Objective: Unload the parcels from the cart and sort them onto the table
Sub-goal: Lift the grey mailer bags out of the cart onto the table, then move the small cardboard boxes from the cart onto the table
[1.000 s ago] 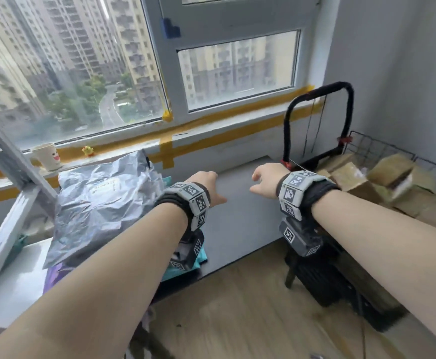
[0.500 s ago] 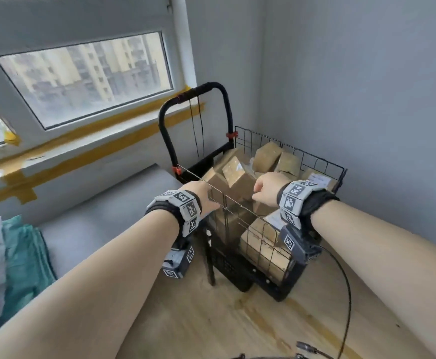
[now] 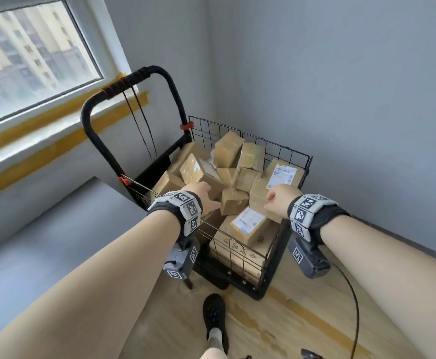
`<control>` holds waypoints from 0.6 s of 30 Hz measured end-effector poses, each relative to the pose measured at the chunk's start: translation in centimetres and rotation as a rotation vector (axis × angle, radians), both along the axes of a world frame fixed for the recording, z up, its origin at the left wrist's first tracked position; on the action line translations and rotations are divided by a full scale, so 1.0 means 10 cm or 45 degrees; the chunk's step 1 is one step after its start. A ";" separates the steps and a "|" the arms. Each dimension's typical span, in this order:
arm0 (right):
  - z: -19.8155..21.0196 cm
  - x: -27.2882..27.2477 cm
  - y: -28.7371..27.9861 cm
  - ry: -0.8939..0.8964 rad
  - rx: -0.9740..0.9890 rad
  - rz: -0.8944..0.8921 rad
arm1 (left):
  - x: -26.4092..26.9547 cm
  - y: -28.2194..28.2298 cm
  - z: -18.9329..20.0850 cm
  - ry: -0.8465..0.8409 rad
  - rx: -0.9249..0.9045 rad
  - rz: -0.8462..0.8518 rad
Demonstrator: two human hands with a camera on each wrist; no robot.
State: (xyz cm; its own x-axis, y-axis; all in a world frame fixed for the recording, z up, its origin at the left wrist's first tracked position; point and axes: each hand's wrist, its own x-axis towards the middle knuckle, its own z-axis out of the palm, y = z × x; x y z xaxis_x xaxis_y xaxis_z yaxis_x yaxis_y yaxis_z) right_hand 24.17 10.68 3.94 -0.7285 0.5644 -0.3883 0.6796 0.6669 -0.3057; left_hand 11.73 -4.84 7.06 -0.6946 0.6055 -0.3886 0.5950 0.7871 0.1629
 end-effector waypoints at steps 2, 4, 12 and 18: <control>-0.11 -0.16 0.17 -0.021 -0.010 -0.069 | -0.22 0.18 -0.09 -0.020 0.002 -0.017; -0.24 -0.36 0.35 -0.045 -0.027 -0.157 | -0.47 0.37 -0.19 -0.051 -0.005 -0.030; -0.90 -1.29 0.86 -0.061 -0.104 -0.711 | -1.60 0.99 -0.75 -0.216 -0.080 0.120; -1.38 -1.61 0.95 -0.150 -0.137 -1.101 | -2.19 1.24 -1.31 -0.305 -0.124 0.405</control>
